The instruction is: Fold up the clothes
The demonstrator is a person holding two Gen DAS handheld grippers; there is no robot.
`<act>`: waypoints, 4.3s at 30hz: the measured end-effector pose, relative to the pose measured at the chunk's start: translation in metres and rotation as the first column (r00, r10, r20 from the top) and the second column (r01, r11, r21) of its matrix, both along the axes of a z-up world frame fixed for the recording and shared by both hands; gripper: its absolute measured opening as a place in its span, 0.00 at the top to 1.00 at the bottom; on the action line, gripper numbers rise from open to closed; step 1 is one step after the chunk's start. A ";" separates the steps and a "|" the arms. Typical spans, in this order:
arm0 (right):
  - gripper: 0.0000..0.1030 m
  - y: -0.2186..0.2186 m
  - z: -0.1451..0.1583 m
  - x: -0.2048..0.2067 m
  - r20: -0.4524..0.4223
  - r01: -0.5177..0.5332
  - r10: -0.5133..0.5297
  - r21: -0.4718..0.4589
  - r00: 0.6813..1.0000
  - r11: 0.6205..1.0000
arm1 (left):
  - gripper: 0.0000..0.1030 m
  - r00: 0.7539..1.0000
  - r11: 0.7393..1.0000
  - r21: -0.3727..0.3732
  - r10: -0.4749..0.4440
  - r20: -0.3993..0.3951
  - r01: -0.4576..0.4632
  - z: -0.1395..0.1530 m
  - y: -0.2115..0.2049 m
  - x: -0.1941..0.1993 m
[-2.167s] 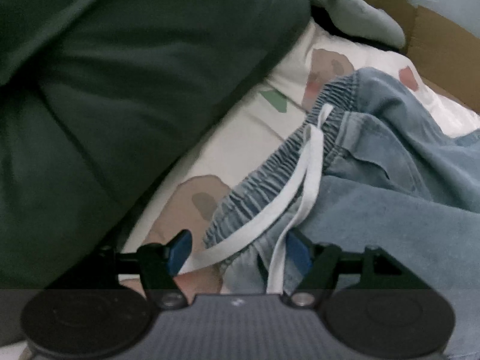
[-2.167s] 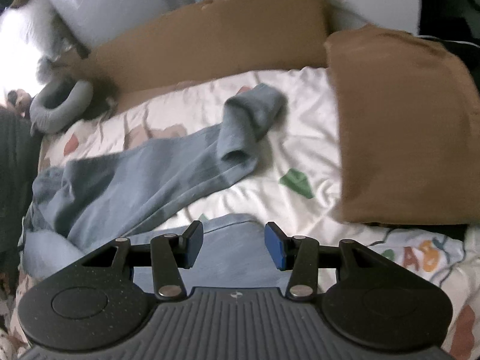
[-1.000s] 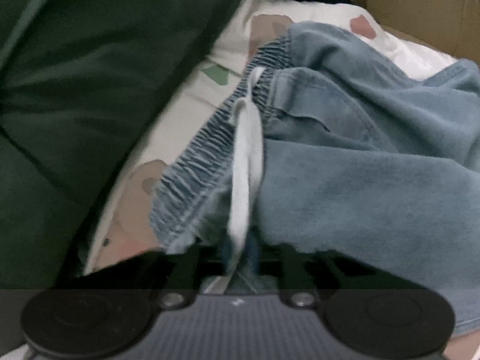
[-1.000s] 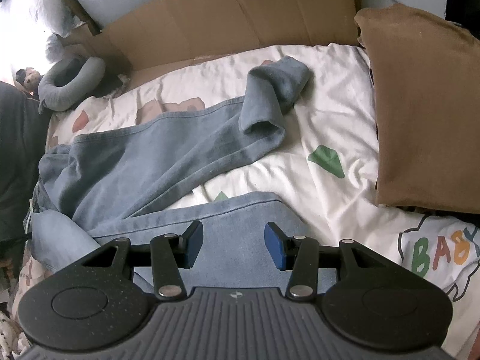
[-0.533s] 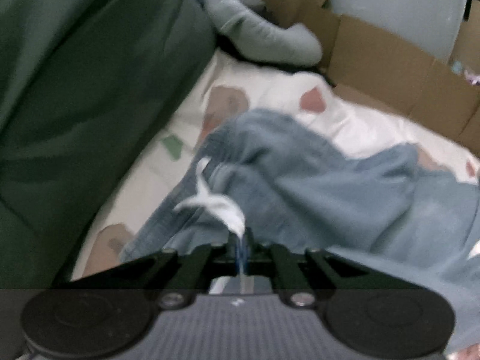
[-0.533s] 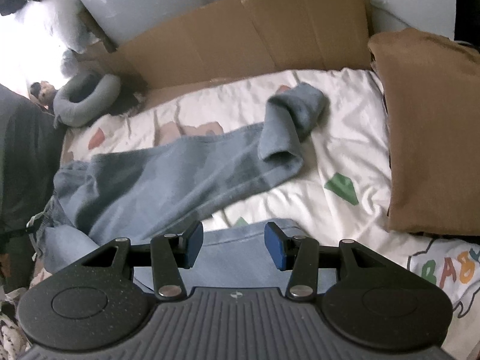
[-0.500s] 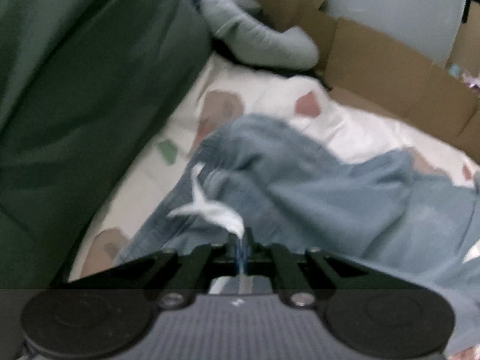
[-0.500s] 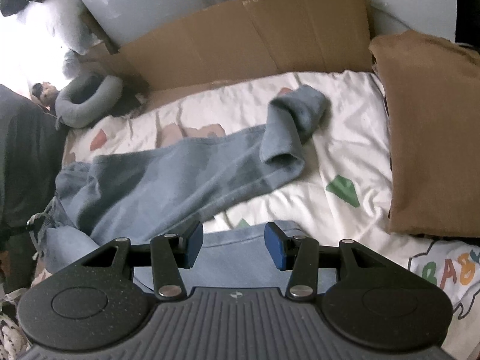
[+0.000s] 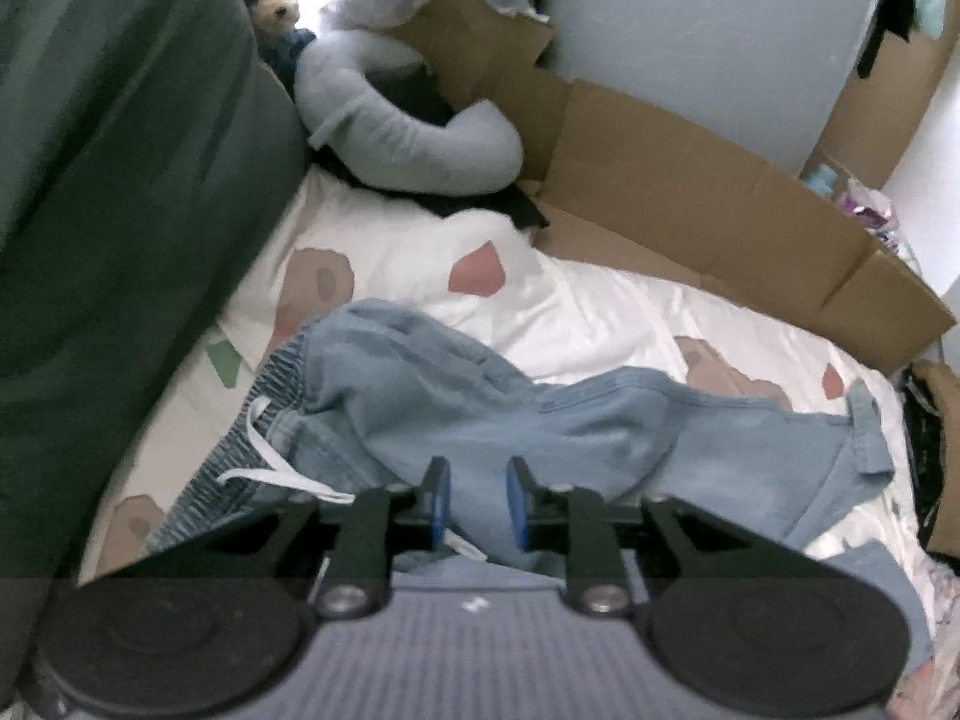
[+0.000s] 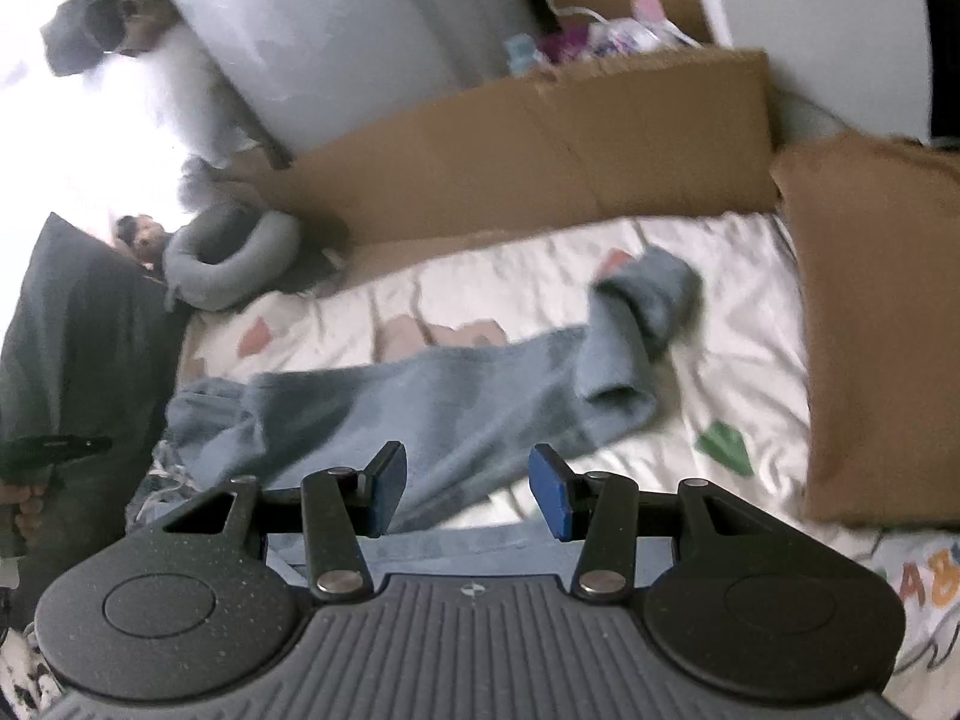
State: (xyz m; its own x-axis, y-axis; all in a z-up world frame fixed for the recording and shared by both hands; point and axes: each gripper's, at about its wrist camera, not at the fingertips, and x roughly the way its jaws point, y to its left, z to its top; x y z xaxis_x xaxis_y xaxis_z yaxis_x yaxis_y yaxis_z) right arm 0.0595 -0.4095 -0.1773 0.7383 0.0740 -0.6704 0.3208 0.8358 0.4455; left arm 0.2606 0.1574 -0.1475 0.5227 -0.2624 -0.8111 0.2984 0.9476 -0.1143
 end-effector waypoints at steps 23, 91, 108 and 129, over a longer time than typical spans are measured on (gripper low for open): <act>0.45 0.080 0.083 0.127 0.055 -0.319 0.322 -0.055 0.945 0.946 | 0.62 0.937 0.937 0.002 0.349 0.025 -0.349 0.034 0.120 -0.044; 0.38 0.408 -0.146 0.554 -0.300 -0.807 0.749 -0.230 0.590 0.544 | 0.68 0.686 0.632 -0.300 0.716 -0.127 -0.715 -0.207 0.203 -0.042; 0.36 0.397 -0.161 0.558 -0.323 -0.828 0.762 -0.237 0.561 0.509 | 0.59 0.691 0.623 -0.333 0.709 -0.143 -0.708 -0.225 0.203 -0.027; 0.92 0.428 -0.157 0.553 -0.349 -0.905 0.844 -0.276 0.408 0.324 | 0.89 0.694 0.661 -0.275 0.719 -0.033 -0.698 -0.166 0.195 -0.057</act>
State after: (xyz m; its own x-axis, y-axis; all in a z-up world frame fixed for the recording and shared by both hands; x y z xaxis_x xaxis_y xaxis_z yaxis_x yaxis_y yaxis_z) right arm 0.6124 0.0182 -0.3342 0.3148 0.3598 -0.8783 -0.6789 0.7321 0.0566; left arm 0.2037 0.3527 -0.3138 0.6888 0.0286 -0.7244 -0.4343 0.8164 -0.3807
